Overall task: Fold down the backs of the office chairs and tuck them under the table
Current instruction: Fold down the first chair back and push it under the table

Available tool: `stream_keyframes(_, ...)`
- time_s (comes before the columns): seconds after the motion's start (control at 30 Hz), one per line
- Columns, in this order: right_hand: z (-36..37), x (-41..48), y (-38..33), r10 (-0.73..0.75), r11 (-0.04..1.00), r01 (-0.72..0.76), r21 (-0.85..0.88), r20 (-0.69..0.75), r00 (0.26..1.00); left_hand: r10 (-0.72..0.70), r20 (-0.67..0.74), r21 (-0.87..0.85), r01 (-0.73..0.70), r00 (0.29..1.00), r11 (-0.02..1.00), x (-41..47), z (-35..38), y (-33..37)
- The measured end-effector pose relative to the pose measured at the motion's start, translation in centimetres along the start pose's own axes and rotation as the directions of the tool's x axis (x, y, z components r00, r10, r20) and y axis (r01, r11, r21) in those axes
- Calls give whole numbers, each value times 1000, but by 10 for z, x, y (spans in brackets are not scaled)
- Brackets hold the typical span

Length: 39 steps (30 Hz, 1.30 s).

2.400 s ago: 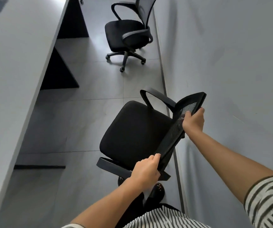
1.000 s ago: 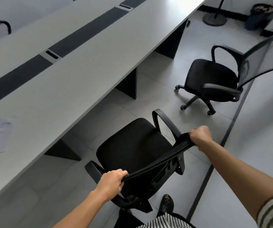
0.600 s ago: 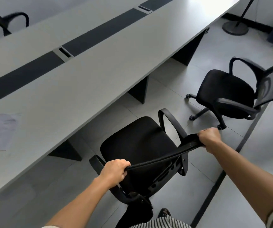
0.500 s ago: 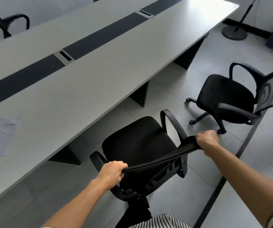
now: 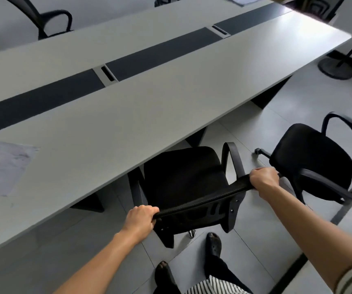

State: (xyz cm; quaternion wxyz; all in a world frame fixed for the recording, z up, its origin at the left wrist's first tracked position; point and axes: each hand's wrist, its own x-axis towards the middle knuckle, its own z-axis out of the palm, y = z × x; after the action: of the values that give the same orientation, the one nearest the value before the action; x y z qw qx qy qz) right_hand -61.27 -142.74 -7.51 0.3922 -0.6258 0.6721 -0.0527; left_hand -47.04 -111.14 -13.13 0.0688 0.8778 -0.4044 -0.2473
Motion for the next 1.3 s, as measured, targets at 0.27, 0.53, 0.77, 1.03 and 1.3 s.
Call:
stream_keyframes(0.27, 11, 62, -74, -125, 990, 134, -44, 175, 977, -200, -66, -60, 197, 977, 979, 24, 0, 32)
stream_keyframes(0.53, 54, 78, -115, -151, 987, 162, -15, 281, 948, -388, -100, -153, 371, 916, 916, 44, -22, 13)
stream_keyframes(0.77, 109, 49, -160, -178, 981, 195, -7, 373, 911, -548, -71, -197, 526, 834, 827, 46, -47, -54)
stream_keyframes(1.03, 148, 27, -179, -174, 976, 210, -63, 360, 916, -576, -46, -171, 562, 816, 809, 55, -75, -92)
stream_keyframes(1.3, 141, 22, -164, -198, 946, 286, -154, 426, 883, -538, -32, -107, 532, 842, 840, 53, -74, -106)
